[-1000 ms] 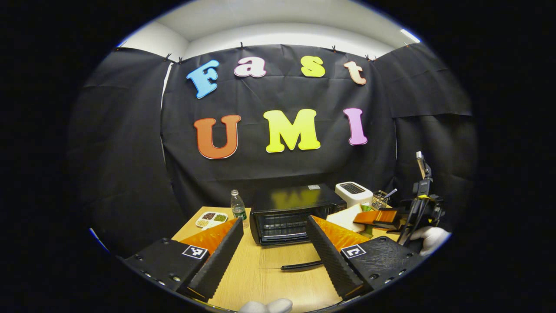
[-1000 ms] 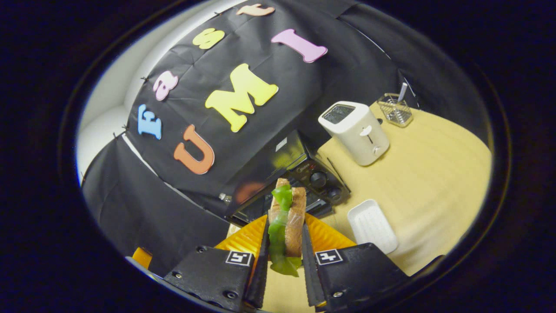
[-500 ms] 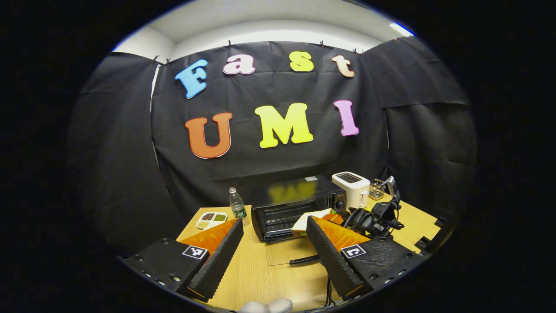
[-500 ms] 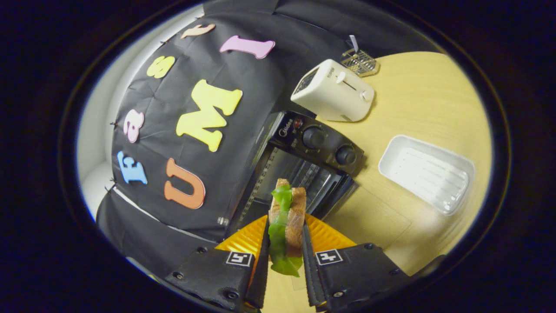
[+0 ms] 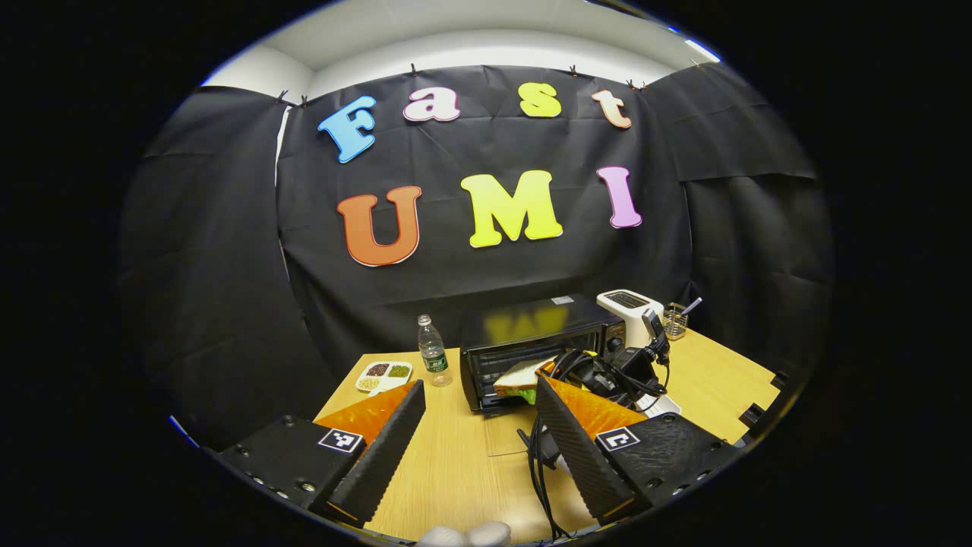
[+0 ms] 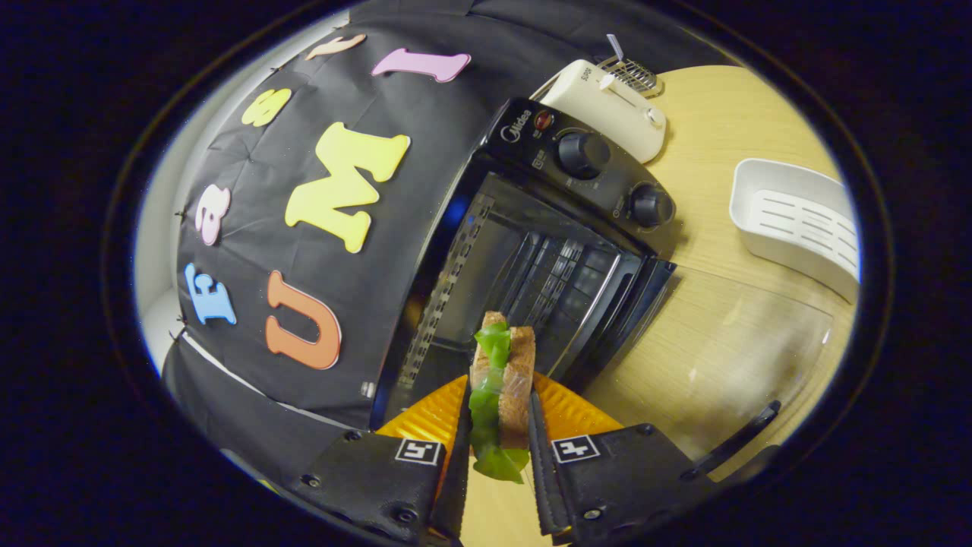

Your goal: Open the electric oven with the left hand, put the food in, and close the electric oven.

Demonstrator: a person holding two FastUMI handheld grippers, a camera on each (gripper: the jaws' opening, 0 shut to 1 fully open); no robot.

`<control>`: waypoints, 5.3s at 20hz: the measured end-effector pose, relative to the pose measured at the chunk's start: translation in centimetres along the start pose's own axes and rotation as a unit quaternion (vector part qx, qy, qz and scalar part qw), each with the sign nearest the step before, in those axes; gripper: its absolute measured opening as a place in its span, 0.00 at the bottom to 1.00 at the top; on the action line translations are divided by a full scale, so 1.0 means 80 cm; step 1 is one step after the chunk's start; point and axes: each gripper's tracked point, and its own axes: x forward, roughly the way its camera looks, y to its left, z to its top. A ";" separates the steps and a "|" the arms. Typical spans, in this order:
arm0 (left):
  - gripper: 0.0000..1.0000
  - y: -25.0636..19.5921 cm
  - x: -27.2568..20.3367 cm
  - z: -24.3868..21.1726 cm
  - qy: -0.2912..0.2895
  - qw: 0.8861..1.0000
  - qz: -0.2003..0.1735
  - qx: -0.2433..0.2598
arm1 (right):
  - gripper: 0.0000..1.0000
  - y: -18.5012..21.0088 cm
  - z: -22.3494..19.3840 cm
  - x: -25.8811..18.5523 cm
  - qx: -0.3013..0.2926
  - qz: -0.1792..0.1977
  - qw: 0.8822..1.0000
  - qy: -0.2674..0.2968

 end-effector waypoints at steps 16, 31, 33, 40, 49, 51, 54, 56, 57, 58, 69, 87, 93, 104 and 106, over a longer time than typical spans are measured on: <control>0.96 0.025 0.018 -0.003 0.004 0.999 0.027 -0.019 | 1.00 -0.023 0.038 0.043 -0.224 -0.087 0.971 -0.016; 0.96 0.023 0.022 0.008 -0.015 0.998 0.045 -0.036 | 1.00 0.049 0.182 -0.202 -0.488 -0.061 0.867 -0.082; 0.96 0.018 0.024 -0.001 -0.010 0.998 0.048 -0.033 | 1.00 0.056 0.212 -0.240 -0.506 -0.060 0.855 -0.097; 0.96 -0.034 0.043 -0.060 0.035 0.998 0.033 -0.032 | 1.00 0.054 0.296 -0.348 -0.531 -0.065 0.835 -0.129; 0.96 -0.140 0.085 -0.179 0.130 0.989 -0.016 -0.062 | 1.00 0.016 0.371 -0.423 -0.532 -0.105 0.829 -0.133; 0.96 -0.151 0.092 -0.201 0.150 0.986 -0.016 -0.066 | 0.90 0.008 0.392 -0.438 -0.532 -0.118 0.827 -0.138; 0.96 -0.168 0.105 -0.227 0.173 0.981 -0.016 -0.080 | 0.91 0.001 0.413 -0.456 -0.533 -0.131 0.823 -0.146; 0.96 -0.176 0.114 -0.244 0.187 0.979 -0.017 -0.077 | 1.00 -0.008 0.422 -0.462 -0.530 -0.140 0.824 -0.146; 0.96 -0.180 0.121 -0.251 0.191 0.979 -0.018 -0.075 | 0.91 -0.012 0.426 -0.466 -0.530 -0.144 0.823 -0.146; 0.96 -0.182 0.126 -0.260 0.196 0.978 -0.018 -0.073 | 0.91 -0.015 0.429 -0.468 -0.530 -0.148 0.822 -0.145; 0.96 -0.196 0.164 -0.300 0.222 0.972 -0.014 -0.073 | 0.91 -0.028 0.435 -0.464 -0.532 -0.162 0.821 -0.131; 0.96 -0.177 0.174 -0.200 0.160 0.984 -0.013 -0.076 | 0.91 -0.008 0.425 -0.443 -0.533 -0.140 0.824 -0.129; 0.96 -0.172 0.192 -0.152 0.129 0.989 -0.013 -0.077 | 0.91 -0.007 0.434 -0.442 -0.523 -0.141 0.829 -0.136; 0.99 -0.158 0.250 -0.083 0.081 0.993 -0.002 -0.087 | 1.00 -0.002 0.438 -0.423 -0.512 -0.142 0.836 -0.136; 0.99 -0.153 0.269 -0.070 0.074 0.994 0.000 -0.082 | 0.91 0.003 0.436 -0.421 -0.512 -0.139 0.837 -0.133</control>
